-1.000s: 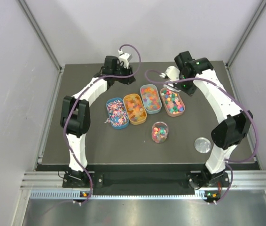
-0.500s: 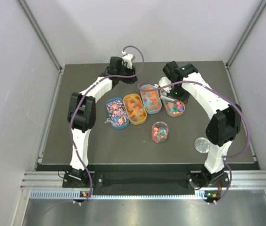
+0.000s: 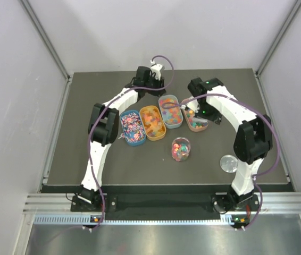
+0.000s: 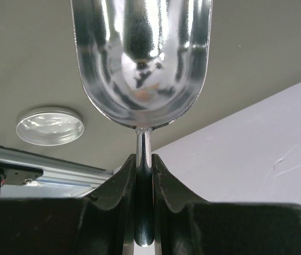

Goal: Pack the candies
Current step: Scoop the fake candies from the storage box.

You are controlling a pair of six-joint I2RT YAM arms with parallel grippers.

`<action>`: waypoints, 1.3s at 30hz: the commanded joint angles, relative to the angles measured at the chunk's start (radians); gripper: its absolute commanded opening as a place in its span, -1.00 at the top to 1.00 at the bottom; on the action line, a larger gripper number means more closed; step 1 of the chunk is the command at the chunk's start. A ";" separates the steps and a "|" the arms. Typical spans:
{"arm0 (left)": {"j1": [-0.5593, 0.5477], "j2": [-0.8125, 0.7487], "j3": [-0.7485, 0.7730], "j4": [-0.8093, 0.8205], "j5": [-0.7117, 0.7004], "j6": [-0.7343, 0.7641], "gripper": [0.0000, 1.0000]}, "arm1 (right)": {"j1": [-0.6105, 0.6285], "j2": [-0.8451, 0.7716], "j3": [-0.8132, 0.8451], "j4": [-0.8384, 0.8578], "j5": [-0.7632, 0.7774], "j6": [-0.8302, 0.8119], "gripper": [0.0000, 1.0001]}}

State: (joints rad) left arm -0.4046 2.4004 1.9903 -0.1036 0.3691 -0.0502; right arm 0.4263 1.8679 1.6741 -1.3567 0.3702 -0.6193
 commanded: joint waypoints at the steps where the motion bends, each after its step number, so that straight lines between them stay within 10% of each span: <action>1: 0.000 0.009 0.042 0.065 0.028 -0.004 0.19 | -0.018 -0.035 0.038 -0.127 -0.010 0.006 1.00; 16: -0.016 0.031 0.030 0.061 0.037 0.021 0.28 | 0.157 0.019 0.162 -0.127 -0.048 -0.043 1.00; 39: -0.016 -0.029 -0.064 0.047 0.120 -0.053 0.54 | 0.246 0.211 0.280 -0.124 0.311 -0.198 1.00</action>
State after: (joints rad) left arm -0.4160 2.4329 1.9388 -0.0788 0.4522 -0.0799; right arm 0.6388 2.0647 1.9076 -1.3521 0.5880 -0.7525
